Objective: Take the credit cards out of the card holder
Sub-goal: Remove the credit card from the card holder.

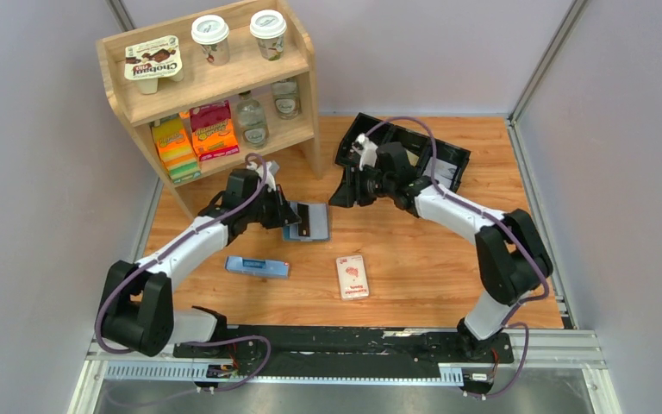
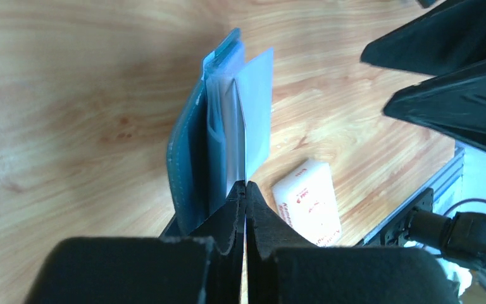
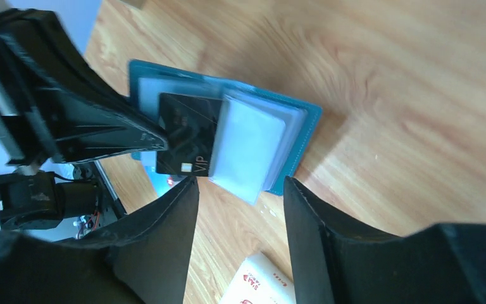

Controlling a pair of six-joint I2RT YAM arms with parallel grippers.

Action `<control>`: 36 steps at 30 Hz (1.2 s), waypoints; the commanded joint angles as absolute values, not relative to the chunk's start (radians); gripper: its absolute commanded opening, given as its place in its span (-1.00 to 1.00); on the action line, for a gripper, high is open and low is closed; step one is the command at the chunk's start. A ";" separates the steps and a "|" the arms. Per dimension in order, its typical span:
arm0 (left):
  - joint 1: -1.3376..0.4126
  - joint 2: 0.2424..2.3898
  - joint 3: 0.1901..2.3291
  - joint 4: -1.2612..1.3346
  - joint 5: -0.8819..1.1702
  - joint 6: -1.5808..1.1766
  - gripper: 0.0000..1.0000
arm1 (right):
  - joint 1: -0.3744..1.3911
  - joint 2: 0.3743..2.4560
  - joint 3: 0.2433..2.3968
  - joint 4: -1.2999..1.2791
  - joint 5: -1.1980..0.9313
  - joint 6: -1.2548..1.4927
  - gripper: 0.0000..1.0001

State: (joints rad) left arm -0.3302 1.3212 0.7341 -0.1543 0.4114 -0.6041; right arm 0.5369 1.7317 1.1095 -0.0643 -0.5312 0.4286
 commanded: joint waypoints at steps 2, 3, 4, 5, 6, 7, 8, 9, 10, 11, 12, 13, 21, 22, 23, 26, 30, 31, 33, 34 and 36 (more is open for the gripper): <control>-0.324 1.255 0.844 -0.256 0.479 -0.434 -1.00 | 0.531 1.591 1.204 -0.156 -0.525 0.256 0.13; -0.324 1.255 0.848 -0.264 0.471 -0.430 -1.00 | 0.531 1.583 1.215 -0.175 -0.520 0.244 0.13; -0.324 1.267 0.854 -0.271 0.469 -0.423 -1.00 | 0.531 1.577 1.226 -0.195 -0.517 0.235 0.13; -0.324 1.278 0.854 -0.268 0.466 -0.428 -1.00 | 0.531 1.577 1.230 -0.205 -0.518 0.229 0.13; -0.324 1.298 0.847 -0.253 0.469 -0.443 -1.00 | 0.531 1.578 1.229 -0.206 -0.518 0.229 0.13; -0.324 1.313 0.841 -0.239 0.480 -0.451 -1.00 | 0.531 1.580 1.224 -0.204 -0.522 0.233 0.13; -0.324 1.343 0.830 -0.206 0.491 -0.477 -1.00 | 0.531 1.585 1.220 -0.201 -0.526 0.236 0.13; -0.324 1.356 0.816 -0.155 0.508 -0.495 -1.00 | 0.529 1.594 1.215 -0.195 -0.534 0.244 0.12; -0.324 1.388 0.807 -0.126 0.517 -0.527 -1.00 | 0.531 1.603 1.210 -0.190 -0.540 0.255 0.11; -0.324 1.400 0.792 -0.080 0.532 -0.546 -1.00 | 0.532 1.618 1.204 -0.180 -0.554 0.271 0.11; -0.324 1.429 0.781 -0.042 0.540 -0.590 -1.00 | 0.532 1.627 1.197 -0.163 -0.563 0.288 0.09; -0.324 1.455 0.755 0.042 0.551 -0.619 -1.00 | 0.535 1.644 1.186 -0.141 -0.575 0.310 0.07; -0.325 1.581 0.646 0.270 0.540 -0.840 -1.00 | 0.566 1.813 1.134 0.021 -0.604 0.469 -0.19; -0.325 1.586 0.641 0.275 0.537 -0.848 -1.00 | 0.571 1.833 1.128 0.037 -0.597 0.483 -0.22; -0.325 1.592 0.634 0.284 0.535 -0.857 -1.00 | 0.572 1.857 1.124 0.055 -0.597 0.494 -0.25; -0.325 1.592 0.629 0.258 0.509 -0.854 -1.00 | 0.580 1.922 1.118 0.087 -0.594 0.521 -0.33; -0.324 1.568 0.644 0.142 0.456 -0.804 -1.00 | 0.588 1.982 1.129 0.054 -0.563 0.502 -0.39; -0.325 1.557 0.647 0.124 0.446 -0.781 -1.00 | 0.588 1.991 1.129 0.042 -0.549 0.494 -0.41; -0.325 1.545 0.660 0.057 0.410 -0.747 -0.98 | 0.588 2.006 1.123 0.014 -0.522 0.480 -0.43; -0.325 1.542 0.667 0.031 0.396 -0.735 -0.95 | 0.586 2.013 1.120 0.005 -0.512 0.473 -0.43; -0.325 1.545 0.675 0.014 0.397 -0.716 -0.86 | 0.588 2.019 1.109 0.003 -0.506 0.463 -0.44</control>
State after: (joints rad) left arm -0.3298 1.5742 0.6411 0.1223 0.4686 -0.7990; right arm 0.5823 1.9774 1.1198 0.0246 -0.5816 0.4984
